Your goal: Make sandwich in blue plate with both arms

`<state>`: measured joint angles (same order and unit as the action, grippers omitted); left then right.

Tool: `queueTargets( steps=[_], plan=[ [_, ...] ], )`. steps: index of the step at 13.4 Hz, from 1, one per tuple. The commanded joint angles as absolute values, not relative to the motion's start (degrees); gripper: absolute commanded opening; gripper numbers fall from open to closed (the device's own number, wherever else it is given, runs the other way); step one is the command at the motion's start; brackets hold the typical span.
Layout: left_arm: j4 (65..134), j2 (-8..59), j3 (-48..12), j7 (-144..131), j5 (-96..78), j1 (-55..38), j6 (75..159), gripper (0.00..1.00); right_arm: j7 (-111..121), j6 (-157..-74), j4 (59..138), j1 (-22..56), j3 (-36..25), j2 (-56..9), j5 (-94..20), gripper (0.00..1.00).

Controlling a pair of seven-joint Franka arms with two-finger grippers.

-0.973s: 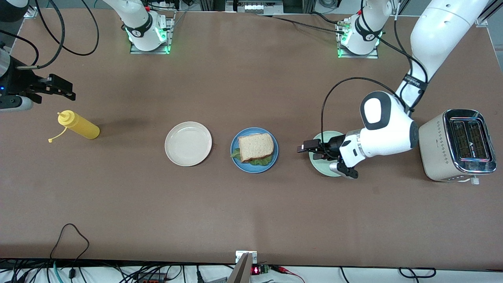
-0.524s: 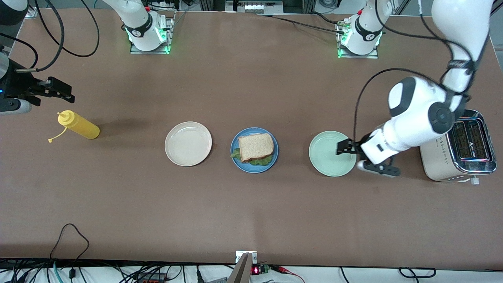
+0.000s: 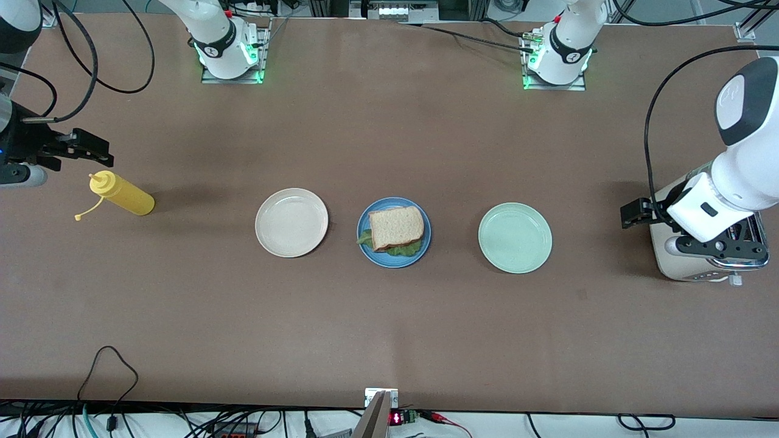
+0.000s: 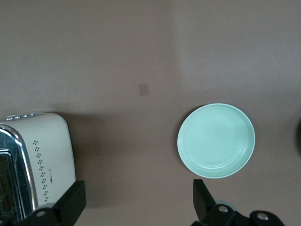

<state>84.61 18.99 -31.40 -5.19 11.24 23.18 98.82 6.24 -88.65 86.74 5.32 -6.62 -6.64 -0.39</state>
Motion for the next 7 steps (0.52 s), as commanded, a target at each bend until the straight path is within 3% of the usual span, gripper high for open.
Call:
queueTargets(
  steps=[1,7],
  plan=[
    [82.97,19.25,-32.16,-5.80,11.96,25.38,97.12,1.00,5.54,-87.10,84.20,1.86,-3.35,-7.91,-0.35,1.00],
    [80.95,18.28,-32.43,-5.54,10.56,26.81,93.69,1.00,5.27,-86.66,84.20,2.37,-3.69,-7.47,-0.70,1.00]
  ],
)
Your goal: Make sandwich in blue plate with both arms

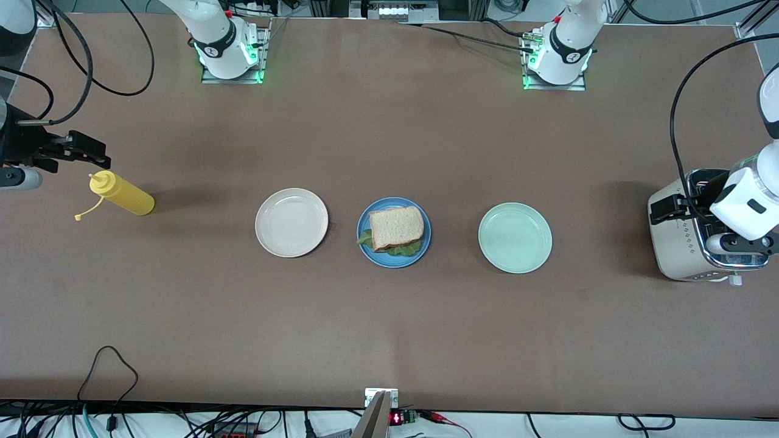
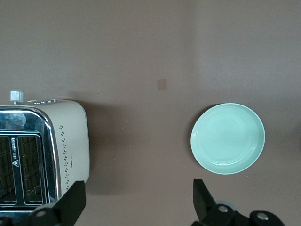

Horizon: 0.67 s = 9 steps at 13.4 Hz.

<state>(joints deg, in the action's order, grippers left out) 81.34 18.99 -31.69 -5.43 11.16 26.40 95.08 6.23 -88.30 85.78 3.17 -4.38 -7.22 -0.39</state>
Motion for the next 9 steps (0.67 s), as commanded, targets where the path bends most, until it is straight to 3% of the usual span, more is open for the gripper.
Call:
queueTargets(
  steps=[1,7,9],
  plan=[
    [80.95,18.28,-32.17,-4.93,9.42,27.15,93.69,1.00,5.27,-86.66,84.20,2.37,-3.69,-7.47,-0.62,1.00],
    [82.53,14.24,-30.85,-3.34,6.51,27.95,95.54,1.00,5.36,-86.49,84.20,2.37,-3.69,-7.30,-0.44,1.00],
    [82.35,13.28,-21.42,-2.29,5.89,20.01,95.36,1.00,5.71,-86.40,84.55,2.29,-3.69,-7.12,-0.44,1.00]
  ],
)
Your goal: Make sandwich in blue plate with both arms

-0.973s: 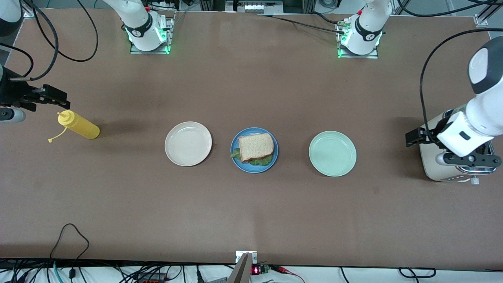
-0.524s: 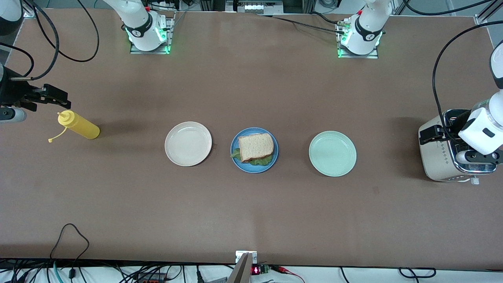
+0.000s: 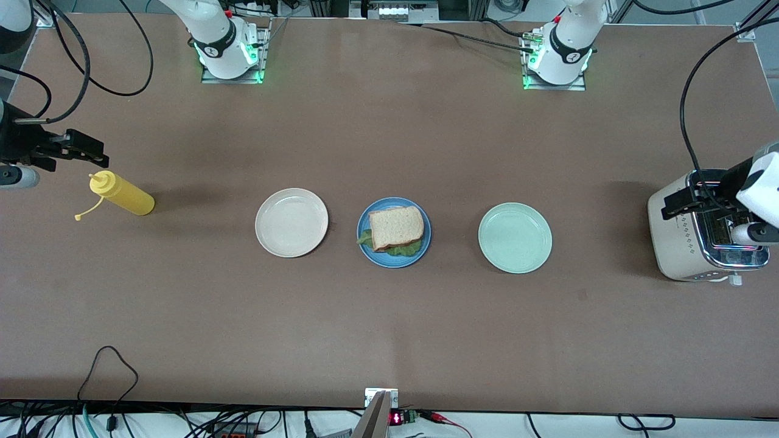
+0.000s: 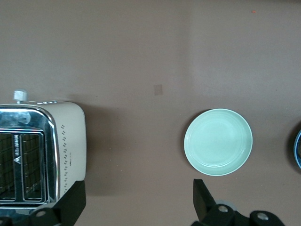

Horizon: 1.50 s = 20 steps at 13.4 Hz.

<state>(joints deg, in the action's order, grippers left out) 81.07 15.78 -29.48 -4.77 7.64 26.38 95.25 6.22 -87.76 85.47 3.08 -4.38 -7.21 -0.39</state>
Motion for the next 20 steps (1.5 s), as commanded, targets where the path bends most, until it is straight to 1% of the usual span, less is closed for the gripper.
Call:
queueTargets(
  steps=[1,2,3,4,11,15,20],
  plan=[
    [82.27,12.05,-12.92,-1.50,3.37,13.43,95.19,1.00,5.71,-86.22,84.72,2.29,-3.69,-6.95,-0.35,1.00],
    [82.44,10.82,-7.70,-0.71,1.34,9.01,94.49,1.00,5.63,-85.87,84.81,2.20,-3.78,-6.86,-0.35,1.00],
    [82.70,9.85,-4.86,-0.36,0.97,6.53,93.18,1.00,5.71,-85.70,84.90,2.02,-3.69,-6.86,-0.35,1.00],
    [83.49,8.45,-3.62,-0.35,0.88,5.11,92.64,1.00,5.63,-85.78,85.08,1.85,-3.69,-6.59,-0.35,1.00],
    [94.56,0.45,-4.31,-1.41,0.88,5.54,94.39,1.00,5.54,-85.78,85.78,1.76,-3.78,-6.15,-0.53,1.00],
    [97.55,-2.02,-5.27,-3.60,0.79,5.54,94.39,1.00,5.45,-85.78,85.87,1.49,-3.78,-6.15,-0.62,1.00],
    [98.26,-1.93,-5.27,-2.29,0.97,5.54,93.96,1.00,5.45,-85.69,85.87,1.49,-3.69,-6.07,-0.79,1.00]
  ],
)
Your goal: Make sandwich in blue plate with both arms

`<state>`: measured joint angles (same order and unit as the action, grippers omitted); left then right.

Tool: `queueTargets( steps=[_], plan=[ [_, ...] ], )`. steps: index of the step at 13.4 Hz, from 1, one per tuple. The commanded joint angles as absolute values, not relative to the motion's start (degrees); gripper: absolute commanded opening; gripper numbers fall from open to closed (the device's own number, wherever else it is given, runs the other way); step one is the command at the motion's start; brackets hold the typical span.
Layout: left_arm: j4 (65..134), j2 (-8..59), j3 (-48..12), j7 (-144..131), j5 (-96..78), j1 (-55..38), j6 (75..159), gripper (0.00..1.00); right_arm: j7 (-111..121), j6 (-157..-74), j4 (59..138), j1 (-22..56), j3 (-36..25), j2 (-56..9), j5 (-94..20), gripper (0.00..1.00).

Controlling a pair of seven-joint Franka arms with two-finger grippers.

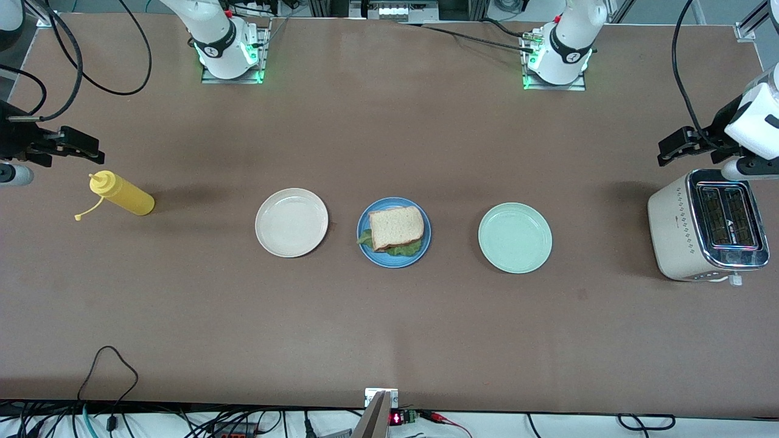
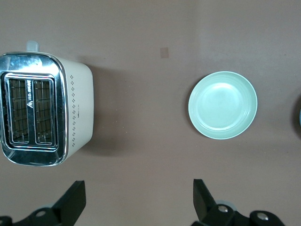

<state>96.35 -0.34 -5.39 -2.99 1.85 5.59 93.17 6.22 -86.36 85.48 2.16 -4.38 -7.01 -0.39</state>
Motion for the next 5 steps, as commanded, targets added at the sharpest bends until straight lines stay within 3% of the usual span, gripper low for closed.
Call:
queueTargets(
  steps=[1,5],
  plan=[
    [98.26,-1.93,-5.27,-2.20,1.05,5.54,93.87,1.00,5.45,-85.69,85.96,1.49,-3.69,-6.06,-0.79,1.00],
    [98.17,-1.93,-5.27,-2.20,1.05,5.54,93.34,1.00,5.45,-85.61,85.96,1.49,-3.78,-6.06,-0.79,1.00]
  ],
)
